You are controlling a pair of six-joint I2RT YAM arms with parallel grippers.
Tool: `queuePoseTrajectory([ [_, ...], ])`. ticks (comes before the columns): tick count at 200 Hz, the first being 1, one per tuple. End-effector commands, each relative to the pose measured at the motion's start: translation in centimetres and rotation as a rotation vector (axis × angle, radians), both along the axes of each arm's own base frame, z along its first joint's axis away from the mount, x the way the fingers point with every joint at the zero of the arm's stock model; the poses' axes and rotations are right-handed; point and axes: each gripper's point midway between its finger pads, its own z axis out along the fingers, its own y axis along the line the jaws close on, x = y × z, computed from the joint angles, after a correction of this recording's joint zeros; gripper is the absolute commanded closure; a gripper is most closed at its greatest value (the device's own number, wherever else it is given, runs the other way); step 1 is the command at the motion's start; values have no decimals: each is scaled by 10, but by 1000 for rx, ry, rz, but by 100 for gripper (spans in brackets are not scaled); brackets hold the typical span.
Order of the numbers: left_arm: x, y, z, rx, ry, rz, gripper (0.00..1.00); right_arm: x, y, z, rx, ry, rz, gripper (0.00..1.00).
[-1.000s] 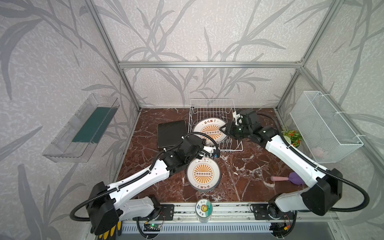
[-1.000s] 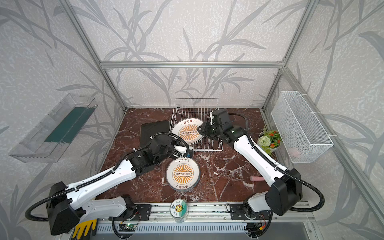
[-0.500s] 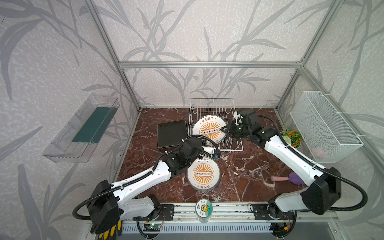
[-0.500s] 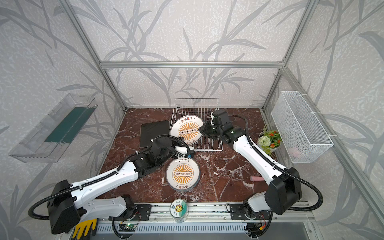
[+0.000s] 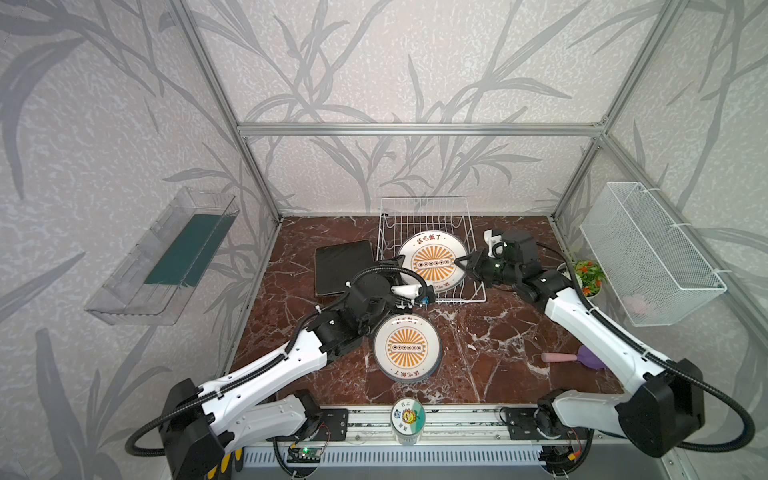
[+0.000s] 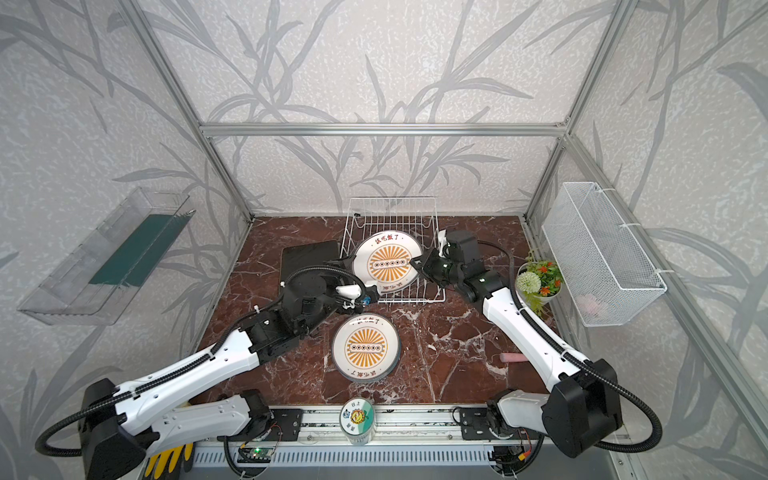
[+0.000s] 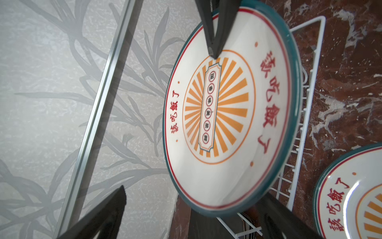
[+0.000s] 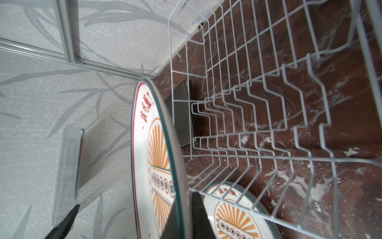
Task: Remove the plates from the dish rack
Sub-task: 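Tilt the patterned plate upright while the right gripper grasps its opposite rim, then lower the patterned plate onto the plate stack with the right gripper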
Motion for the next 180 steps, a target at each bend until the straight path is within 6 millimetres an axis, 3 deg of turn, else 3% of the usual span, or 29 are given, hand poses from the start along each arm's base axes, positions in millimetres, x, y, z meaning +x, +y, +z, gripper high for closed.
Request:
queuePoseTrajectory([
  [1,-9,9,19,-162,81,14,1,-3,-5,40,89,-141,20,100],
  [34,-16,29,33,-364,243,24,1,-19,-11,48,50,-189,71,100],
  [59,-15,44,43,-548,353,41,1,-36,-7,42,15,-191,153,100],
  [133,-50,50,25,-655,643,-48,1,-89,2,-1,-76,-155,302,100],
  [180,-56,62,25,-731,618,-51,1,-119,13,-39,-143,-87,376,100],
])
